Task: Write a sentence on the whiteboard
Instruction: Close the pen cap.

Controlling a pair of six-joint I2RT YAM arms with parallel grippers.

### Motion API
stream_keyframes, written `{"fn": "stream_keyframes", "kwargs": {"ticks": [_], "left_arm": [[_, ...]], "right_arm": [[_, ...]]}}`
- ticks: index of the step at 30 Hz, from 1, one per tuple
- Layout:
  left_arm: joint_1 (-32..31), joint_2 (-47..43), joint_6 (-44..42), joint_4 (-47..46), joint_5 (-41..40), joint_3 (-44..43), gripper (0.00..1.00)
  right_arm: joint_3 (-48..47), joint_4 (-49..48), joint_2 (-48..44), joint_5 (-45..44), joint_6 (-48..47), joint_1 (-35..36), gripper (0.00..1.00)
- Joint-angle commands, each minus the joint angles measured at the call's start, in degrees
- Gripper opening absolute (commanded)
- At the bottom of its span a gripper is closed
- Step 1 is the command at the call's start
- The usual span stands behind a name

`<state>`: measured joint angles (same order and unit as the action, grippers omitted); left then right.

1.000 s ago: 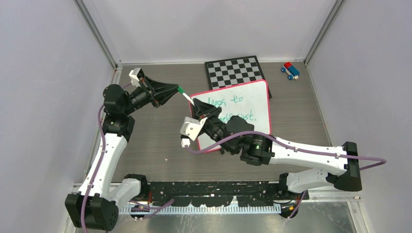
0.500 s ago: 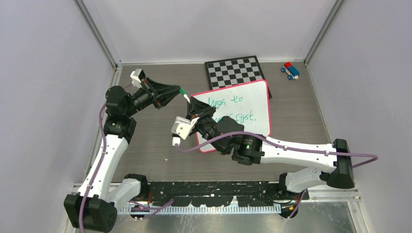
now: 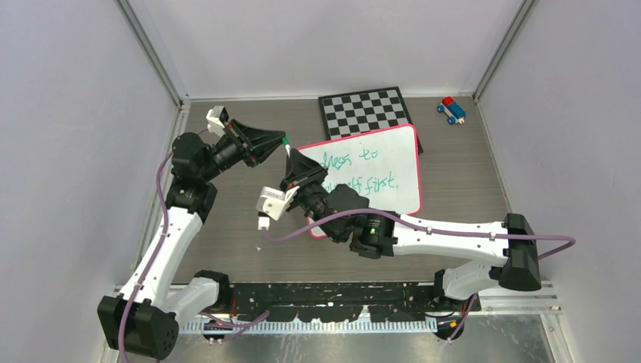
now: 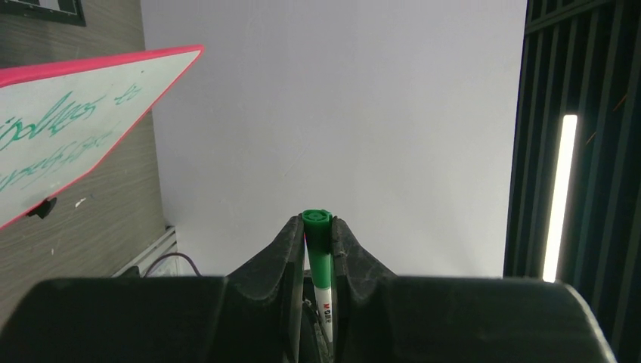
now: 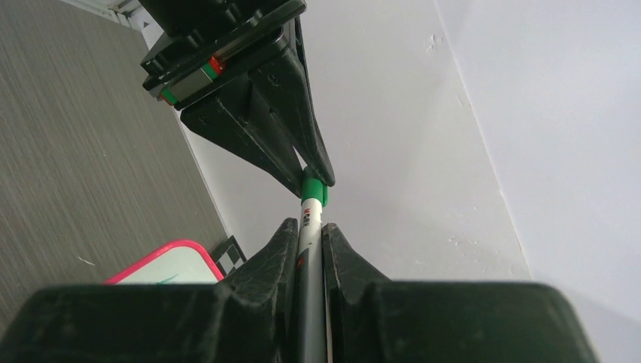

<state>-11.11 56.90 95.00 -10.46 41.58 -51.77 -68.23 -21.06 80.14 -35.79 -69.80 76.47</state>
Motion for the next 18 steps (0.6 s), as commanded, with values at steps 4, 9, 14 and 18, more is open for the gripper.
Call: {"fn": "stream_keyframes", "kwargs": {"ticks": [4,9,14,18], "left_arm": [[-4.8,-1.4,-2.7,-4.8,10.2,-1.1,0.0],[-5.0,-1.4,-2.2,-5.3,9.5,0.2,0.0],[-2.4,-0.4,-0.9,-3.6,7.6,-1.1,0.0],[0.4,1.3,0.6,-4.6,5.6,-2.8,0.12]], "right_arm": [[-1.9,-3.3,3.3,3.7,-0.6,-3.4,0.0],[-3.3,-2.3,3.6,4.8,2.4,-4.3,0.0],[-2.5,-3.9,1.8,3.4,4.4,-4.2,0.0],[1.0,-6.0,-1.3,2.4,5.2,-4.2,0.0]]}}
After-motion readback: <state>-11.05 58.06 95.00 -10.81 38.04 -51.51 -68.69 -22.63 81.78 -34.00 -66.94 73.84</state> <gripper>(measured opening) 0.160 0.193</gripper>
